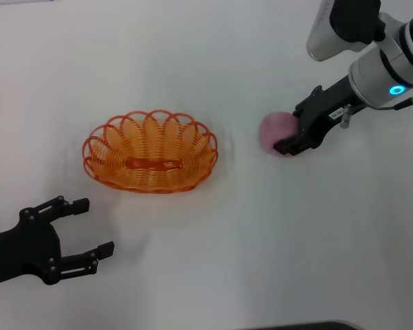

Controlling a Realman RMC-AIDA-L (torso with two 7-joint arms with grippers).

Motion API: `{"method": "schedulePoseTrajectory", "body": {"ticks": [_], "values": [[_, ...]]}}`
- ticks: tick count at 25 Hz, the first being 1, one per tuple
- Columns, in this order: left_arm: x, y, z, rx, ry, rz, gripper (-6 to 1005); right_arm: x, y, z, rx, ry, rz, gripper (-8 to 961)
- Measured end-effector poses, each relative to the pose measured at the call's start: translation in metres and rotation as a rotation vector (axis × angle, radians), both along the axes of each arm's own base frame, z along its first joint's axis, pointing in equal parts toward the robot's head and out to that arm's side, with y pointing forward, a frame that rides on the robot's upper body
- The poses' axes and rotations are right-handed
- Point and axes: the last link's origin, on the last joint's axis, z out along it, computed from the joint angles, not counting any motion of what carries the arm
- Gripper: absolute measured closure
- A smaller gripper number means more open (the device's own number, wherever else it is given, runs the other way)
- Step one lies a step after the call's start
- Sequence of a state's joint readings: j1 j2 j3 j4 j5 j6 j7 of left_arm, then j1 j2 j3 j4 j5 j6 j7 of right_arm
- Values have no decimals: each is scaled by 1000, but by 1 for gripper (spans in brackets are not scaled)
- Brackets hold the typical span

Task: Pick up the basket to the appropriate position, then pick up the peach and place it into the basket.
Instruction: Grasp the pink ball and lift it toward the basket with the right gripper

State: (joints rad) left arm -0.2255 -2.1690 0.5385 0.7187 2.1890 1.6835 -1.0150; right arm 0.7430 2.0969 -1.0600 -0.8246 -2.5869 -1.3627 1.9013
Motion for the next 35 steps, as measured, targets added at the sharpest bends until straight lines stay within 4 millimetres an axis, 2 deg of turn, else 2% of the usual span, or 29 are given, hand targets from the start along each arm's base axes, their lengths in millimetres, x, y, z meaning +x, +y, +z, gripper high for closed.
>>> {"method": "schedulePoseTrajectory", "body": {"ticks": [8,13,22,29,35], "values": [[1,1,0,-1,-1,-1,115,2,-1,1,5,8,-3,465],[1,2,0,1,2,-4,115,0,-3,3,-2,36,-11,527],[1,4,1,2,3,-7,115,-16,-12,22,11,165,12,609],[2,5,1,-2,-1,-1,115,-16,-17,24,1,179,5,661],[3,6,1,-3,-2,-5,116,-17,-19,23,1,197,3,661]]}}
